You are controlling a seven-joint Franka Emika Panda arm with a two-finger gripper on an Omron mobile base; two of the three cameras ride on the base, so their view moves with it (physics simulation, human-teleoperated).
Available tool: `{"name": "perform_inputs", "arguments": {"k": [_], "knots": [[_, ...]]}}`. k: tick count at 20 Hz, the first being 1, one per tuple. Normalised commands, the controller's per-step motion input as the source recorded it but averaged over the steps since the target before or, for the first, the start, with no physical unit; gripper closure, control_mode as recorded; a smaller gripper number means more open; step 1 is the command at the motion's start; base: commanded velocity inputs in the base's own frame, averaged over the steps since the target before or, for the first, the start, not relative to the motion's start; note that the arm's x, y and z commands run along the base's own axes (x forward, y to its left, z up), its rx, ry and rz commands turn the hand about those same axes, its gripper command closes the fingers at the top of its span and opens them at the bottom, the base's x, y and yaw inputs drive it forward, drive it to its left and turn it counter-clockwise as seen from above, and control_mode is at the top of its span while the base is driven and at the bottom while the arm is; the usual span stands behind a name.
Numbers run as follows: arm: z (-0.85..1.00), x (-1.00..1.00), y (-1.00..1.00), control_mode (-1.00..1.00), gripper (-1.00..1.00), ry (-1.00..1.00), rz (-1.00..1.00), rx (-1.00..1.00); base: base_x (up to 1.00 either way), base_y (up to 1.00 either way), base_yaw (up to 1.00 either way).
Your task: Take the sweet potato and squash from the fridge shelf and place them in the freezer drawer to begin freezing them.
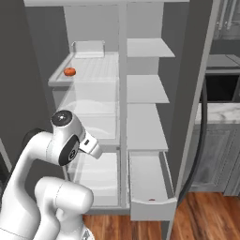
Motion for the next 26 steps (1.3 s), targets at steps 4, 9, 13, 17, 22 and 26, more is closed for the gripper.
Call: {"name": "perform_inputs", "arguments": {"k": [4, 9, 13, 17, 22, 26], "knots": [[0.0, 0.0, 0.0, 1.0, -1.0, 0.0, 0.0, 0.0, 0.22, 0.24, 0.31], [0.0, 0.0, 0.0, 1.0, -1.0, 0.0, 0.0, 0.0, 0.33, 0.19, 0.34], [0.0, 0.0, 0.0, 1.0, -1.0, 0.0, 0.0, 0.0, 0.23, 0.16, 0.44], [0.0, 0.0, 0.0, 1.0, -1.0, 0.0, 0.0, 0.0, 0.22, 0.2, 0.38], [0.0, 0.0, 0.0, 1.0, -1.0, 0.0, 0.0, 0.0, 0.29, 0.3, 0.12], [0.0, 0.0, 0.0, 1.0, -1.0, 0.0, 0.0, 0.0, 0.71, 0.17, 0.0]]}}
